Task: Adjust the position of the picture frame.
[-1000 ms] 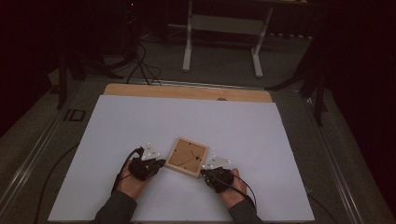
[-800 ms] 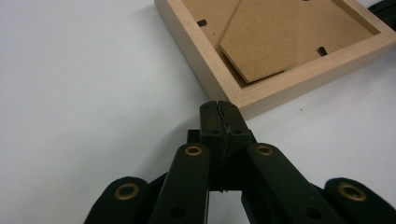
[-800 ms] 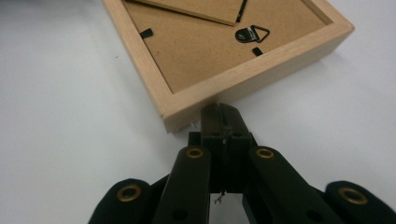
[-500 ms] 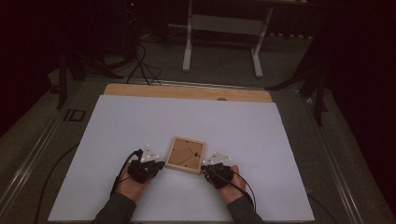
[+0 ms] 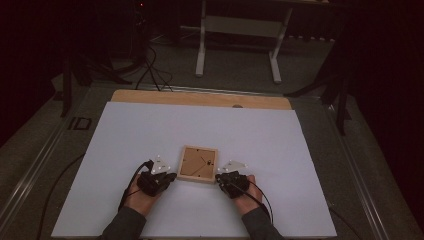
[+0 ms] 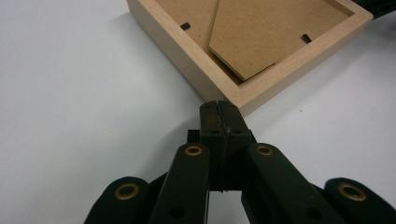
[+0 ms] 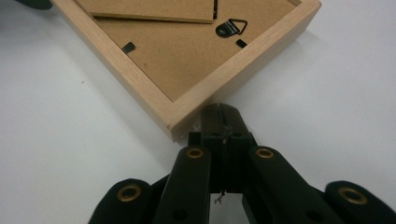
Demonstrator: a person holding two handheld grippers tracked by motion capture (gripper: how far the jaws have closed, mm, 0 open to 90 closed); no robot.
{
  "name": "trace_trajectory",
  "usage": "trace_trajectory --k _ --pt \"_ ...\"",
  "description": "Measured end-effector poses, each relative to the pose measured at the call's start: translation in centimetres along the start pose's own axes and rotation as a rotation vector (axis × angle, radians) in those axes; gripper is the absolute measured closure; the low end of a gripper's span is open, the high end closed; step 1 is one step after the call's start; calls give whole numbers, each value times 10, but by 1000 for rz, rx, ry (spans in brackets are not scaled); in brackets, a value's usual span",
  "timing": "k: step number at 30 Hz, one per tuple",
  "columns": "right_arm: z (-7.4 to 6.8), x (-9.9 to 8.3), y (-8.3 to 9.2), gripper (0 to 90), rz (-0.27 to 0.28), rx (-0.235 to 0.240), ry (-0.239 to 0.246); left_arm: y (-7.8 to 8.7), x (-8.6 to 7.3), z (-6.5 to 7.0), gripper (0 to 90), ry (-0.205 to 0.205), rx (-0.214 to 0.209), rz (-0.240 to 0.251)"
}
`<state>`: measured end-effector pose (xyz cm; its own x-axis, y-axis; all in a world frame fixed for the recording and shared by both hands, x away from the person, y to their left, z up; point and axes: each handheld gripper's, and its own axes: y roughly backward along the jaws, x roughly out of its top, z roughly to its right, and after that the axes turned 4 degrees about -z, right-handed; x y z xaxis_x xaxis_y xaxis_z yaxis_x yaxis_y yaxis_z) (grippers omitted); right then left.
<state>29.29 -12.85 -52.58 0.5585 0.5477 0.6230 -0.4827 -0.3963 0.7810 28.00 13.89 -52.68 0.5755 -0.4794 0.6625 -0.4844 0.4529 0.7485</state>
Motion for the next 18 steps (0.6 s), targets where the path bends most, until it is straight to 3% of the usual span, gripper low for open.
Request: trace_trajectory --k 18 --pt "9 7 -7 900 5 13 -54 -11 3 -1 900 25 35 -15"
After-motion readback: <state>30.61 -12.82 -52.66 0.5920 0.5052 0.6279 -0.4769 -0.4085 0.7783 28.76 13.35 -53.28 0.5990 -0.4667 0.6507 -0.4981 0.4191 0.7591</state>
